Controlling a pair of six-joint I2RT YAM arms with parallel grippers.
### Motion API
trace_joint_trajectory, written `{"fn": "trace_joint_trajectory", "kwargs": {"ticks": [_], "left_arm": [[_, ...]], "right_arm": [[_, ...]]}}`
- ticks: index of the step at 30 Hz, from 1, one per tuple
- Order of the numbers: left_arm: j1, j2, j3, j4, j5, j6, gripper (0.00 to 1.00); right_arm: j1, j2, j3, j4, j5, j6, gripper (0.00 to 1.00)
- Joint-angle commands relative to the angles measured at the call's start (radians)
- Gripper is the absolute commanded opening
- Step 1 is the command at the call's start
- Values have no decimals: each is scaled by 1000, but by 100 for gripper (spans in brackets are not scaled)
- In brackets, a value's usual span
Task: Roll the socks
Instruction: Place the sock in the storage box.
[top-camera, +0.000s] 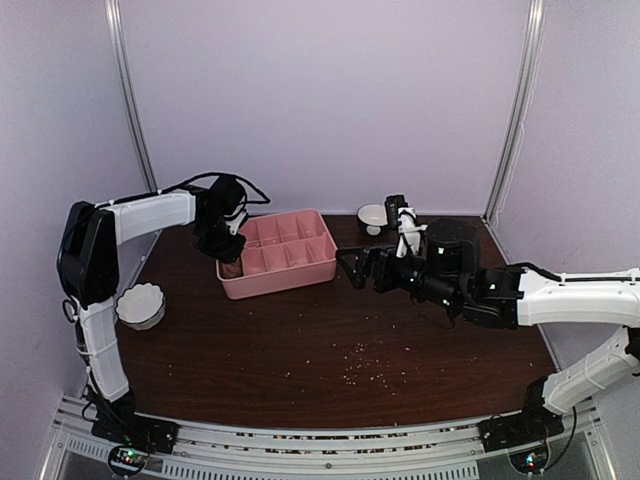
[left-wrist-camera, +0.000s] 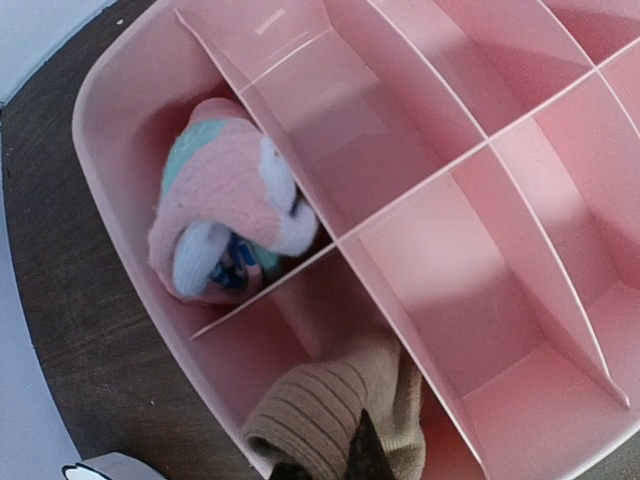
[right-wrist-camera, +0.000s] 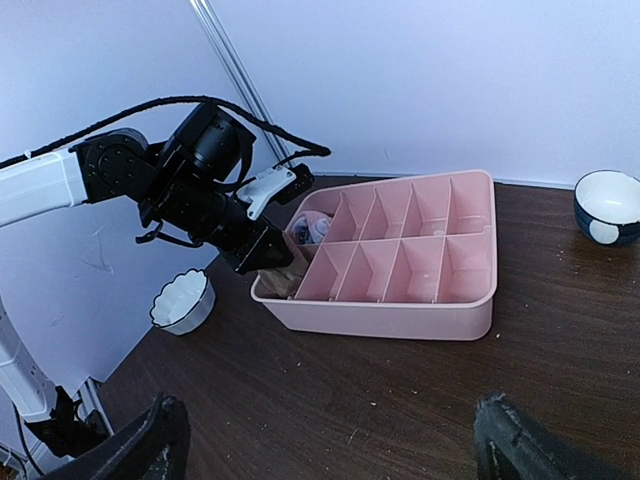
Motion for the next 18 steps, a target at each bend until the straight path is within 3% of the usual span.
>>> {"fn": "trace_joint_trajectory", "kwargs": {"ticks": [1,6,8,13,14,18], "left_arm": [[3,30,6,44,30,21,0],[1,66,53,-9,4,42,3],[0,59,64,-24,9,68,25],[-1,-16,62,-30,-1,96,90],[-1,-30,65,-33,-4,98,97],[-1,-80,80,-64,5,118,98]], "right_arm": [[1,-2,13,-12,13,16,100],[1,-15,19,-26,28,10,100],[1,-16,23,-34,31,8,100],[1,-16,32,-45,25,3,100],[0,-14,43,-64,34,-1,100],[-7,-30,67,-118,74,-13,100]]}}
